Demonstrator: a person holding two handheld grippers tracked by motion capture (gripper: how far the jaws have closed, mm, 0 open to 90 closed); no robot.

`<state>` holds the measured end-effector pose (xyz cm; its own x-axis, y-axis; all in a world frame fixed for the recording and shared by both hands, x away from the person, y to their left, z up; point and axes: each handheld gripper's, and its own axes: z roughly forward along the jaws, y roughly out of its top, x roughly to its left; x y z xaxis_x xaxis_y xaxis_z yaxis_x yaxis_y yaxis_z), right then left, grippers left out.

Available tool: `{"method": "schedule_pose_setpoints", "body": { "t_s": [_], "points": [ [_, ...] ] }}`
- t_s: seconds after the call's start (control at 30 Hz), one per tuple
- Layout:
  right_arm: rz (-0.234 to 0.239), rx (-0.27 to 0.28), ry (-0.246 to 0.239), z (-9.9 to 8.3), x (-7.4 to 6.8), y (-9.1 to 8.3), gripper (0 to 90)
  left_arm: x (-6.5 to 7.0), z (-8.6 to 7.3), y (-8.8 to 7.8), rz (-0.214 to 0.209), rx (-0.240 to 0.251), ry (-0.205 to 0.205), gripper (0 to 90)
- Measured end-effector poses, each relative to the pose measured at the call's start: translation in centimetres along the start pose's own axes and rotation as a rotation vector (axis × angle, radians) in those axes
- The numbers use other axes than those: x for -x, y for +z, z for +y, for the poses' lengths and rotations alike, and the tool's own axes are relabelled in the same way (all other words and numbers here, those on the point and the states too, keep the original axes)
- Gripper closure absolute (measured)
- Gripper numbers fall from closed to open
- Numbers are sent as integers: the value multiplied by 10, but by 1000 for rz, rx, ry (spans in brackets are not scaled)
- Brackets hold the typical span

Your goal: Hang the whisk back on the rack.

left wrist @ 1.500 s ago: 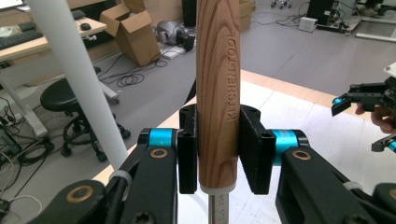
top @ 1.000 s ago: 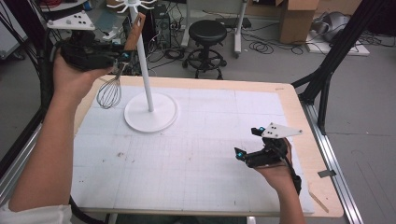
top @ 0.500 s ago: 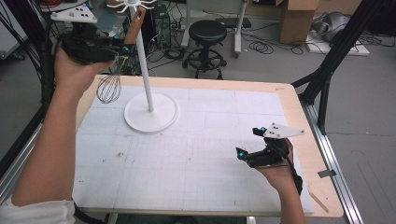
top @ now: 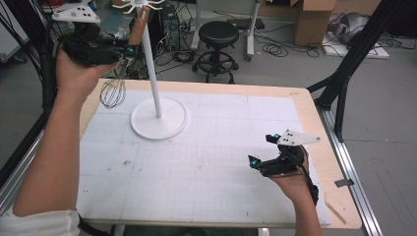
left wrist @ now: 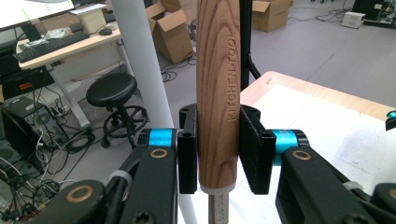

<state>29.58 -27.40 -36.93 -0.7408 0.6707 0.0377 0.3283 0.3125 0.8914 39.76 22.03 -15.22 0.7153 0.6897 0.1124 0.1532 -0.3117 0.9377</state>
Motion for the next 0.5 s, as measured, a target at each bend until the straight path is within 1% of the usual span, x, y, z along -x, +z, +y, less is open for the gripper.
{"method": "schedule_pose_setpoints", "body": {
  "t_s": [0.2,0.33,0.5],
  "points": [
    [-3,5,4,0,1,0,3,-2,-2,1,8,-6,-3,706],
    [1,-6,2,-1,1,0,3,-4,-6,-3,15,-4,-12,706],
    [3,-3,0,0,0,1,3,-8,-10,-6,29,-6,-20,707]
  ]
}}
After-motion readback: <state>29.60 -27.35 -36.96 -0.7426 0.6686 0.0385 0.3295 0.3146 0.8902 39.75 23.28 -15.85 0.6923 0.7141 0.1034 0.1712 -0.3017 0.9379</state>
